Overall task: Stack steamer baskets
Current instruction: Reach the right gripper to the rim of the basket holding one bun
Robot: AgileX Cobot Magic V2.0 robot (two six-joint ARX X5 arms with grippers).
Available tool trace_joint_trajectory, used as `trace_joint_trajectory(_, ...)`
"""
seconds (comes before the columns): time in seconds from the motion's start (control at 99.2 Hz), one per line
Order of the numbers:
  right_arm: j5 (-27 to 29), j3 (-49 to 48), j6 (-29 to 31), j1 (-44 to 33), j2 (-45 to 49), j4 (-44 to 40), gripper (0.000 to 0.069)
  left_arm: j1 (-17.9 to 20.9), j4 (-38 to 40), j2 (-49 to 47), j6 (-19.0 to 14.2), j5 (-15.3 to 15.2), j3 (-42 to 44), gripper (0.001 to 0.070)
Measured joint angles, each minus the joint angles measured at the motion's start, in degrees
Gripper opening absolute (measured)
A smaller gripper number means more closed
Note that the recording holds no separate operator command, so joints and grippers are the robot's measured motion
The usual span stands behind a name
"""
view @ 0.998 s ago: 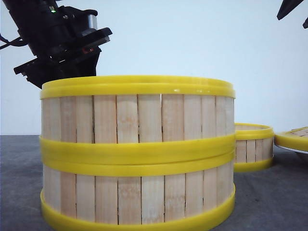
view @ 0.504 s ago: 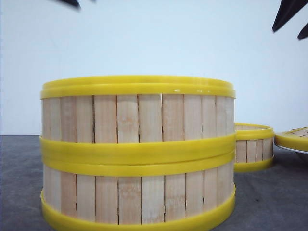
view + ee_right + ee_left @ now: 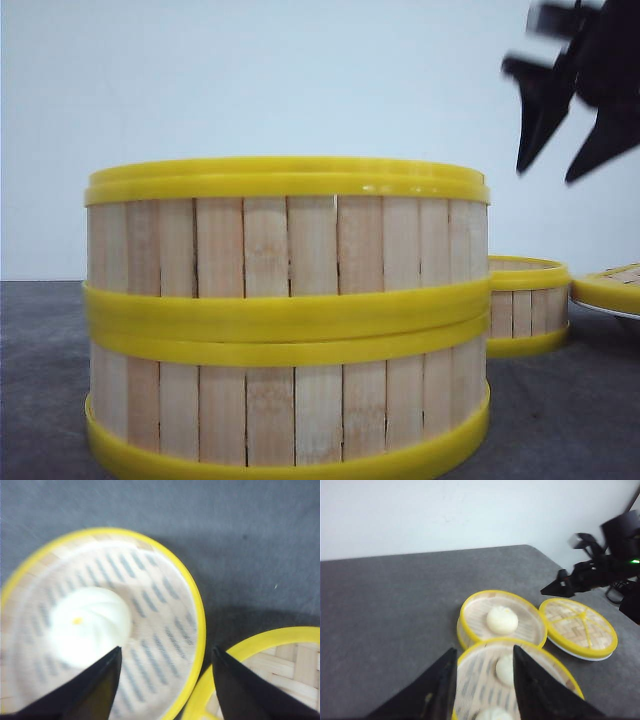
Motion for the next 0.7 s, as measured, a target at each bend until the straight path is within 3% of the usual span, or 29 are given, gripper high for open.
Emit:
trace_joint_trajectory(0.272,3.3,0.26,-0.26,0.0,10.73,3.17,0.0343,-0.02,-2.14,-10.64,-3.98,-1.16,-9.86,0.0199)
trace_joint_trajectory(0.444,4.37,0.28,-0.2,0.0,12.92,6.01,0.0335,-0.02,-3.43,-14.08,-5.07,-1.2,-11.61,0.0199)
trace_joint_trajectory(0.696,6.03,0.31,0.02,0.0,13.0,7.52,0.0207,-0.02,-6.64,-14.23,-5.25,-2.62,-11.61,0.0199)
